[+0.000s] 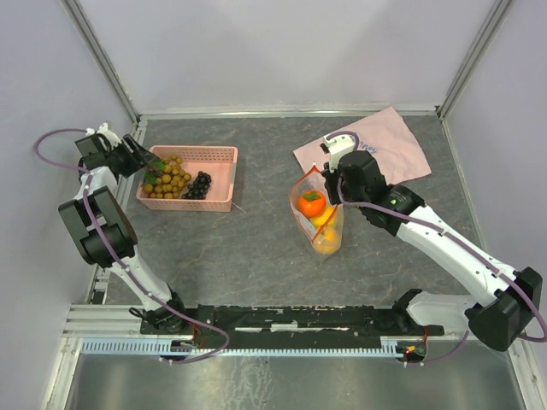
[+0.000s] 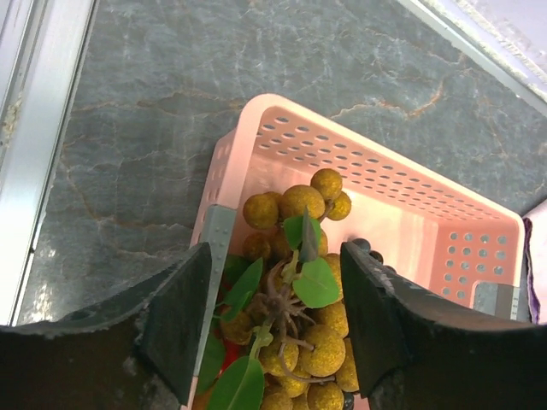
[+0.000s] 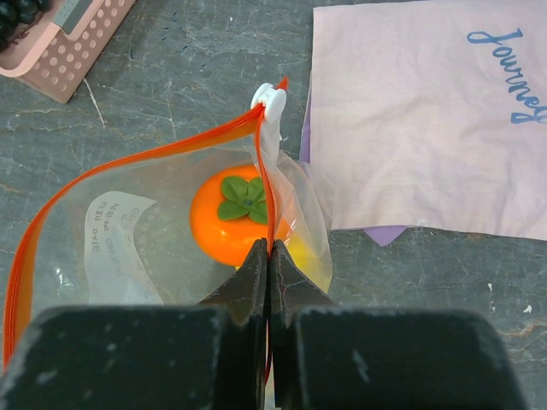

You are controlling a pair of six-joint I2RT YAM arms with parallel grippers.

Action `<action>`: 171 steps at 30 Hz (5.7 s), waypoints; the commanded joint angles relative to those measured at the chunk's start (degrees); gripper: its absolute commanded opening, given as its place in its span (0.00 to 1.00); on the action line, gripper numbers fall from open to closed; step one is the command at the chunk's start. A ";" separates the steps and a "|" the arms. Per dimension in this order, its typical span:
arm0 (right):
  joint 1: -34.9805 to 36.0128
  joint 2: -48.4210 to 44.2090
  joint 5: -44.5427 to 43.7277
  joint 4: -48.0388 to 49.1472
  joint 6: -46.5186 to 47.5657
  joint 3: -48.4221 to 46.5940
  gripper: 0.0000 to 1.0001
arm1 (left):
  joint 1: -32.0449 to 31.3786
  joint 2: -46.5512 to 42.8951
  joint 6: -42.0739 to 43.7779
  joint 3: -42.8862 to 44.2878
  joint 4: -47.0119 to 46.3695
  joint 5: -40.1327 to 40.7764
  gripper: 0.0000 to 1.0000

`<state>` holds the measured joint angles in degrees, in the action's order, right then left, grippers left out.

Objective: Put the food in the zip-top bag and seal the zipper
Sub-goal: Pick up the fake fruit from the bin, then place the fake fruit in the zipper food storage bag.

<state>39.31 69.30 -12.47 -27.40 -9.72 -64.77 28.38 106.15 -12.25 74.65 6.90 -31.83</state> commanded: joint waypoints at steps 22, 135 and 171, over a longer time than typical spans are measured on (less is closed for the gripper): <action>-0.07 0.06 1.13 2.52 0.22 0.06 0.02 | -3.21 1.19 3.93 0.77 -2.29 -1.27 0.40; 4.64 3.39 -13.43 -5.96 -15.67 -9.84 0.02 | -90.55 -48.76 -33.97 -30.44 -23.25 83.91 0.03; 4.55 5.71 -9.79 -4.24 -18.28 -10.73 0.02 | -95.88 -34.16 -27.93 -23.07 -31.42 90.90 0.03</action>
<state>43.51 75.00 -20.10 -33.56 -27.22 -72.20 -65.54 71.64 -41.91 51.18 -18.83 54.39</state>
